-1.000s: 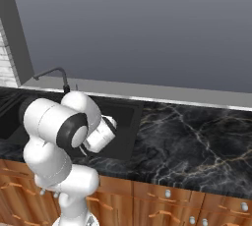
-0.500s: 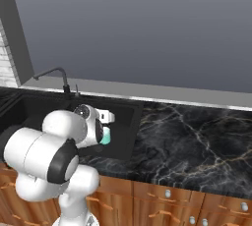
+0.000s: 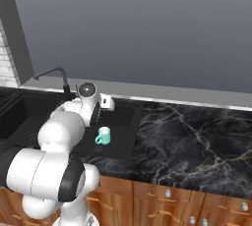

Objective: Place the teapot in the left basin and the mug in the right basin of the sink.

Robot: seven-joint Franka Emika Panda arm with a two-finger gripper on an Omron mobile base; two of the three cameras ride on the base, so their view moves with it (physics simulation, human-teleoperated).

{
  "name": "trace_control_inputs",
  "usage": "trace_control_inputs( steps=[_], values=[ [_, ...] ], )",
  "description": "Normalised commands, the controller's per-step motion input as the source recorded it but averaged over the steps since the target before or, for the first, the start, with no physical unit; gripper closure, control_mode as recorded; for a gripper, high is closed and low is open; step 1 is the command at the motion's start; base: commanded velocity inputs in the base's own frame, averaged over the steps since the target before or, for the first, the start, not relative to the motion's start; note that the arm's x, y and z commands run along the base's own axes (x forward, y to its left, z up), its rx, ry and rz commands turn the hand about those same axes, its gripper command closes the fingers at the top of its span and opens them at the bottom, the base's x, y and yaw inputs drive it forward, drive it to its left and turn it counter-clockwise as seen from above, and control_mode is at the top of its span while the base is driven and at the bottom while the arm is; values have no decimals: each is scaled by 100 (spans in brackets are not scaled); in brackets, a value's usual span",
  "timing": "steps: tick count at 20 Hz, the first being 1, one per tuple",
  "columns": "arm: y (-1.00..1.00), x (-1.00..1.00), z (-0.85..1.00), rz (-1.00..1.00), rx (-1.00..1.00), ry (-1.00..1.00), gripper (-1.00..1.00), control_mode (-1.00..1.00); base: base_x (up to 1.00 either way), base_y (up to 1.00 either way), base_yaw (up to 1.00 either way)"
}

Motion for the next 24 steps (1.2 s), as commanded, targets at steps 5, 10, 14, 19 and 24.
trace_control_inputs(
  steps=[5, 10, 14, 19, 24],
  values=[
    [15, 1, -3, 1, 13, 21, -100, -100, 0, 0, 0],
    [39, 0, -23, 0, 1, 28, -100, -100, 0, 0, 0],
    [30, -3, 0, 0, -3, 19, -100, -100, 0, 0, 0],
    [0, -27, 34, 0, -7, 1, -100, -100, 0, 0, 0],
    [-7, -33, 35, 0, -10, 0, -100, -100, 0, 0, 0]
  ],
)
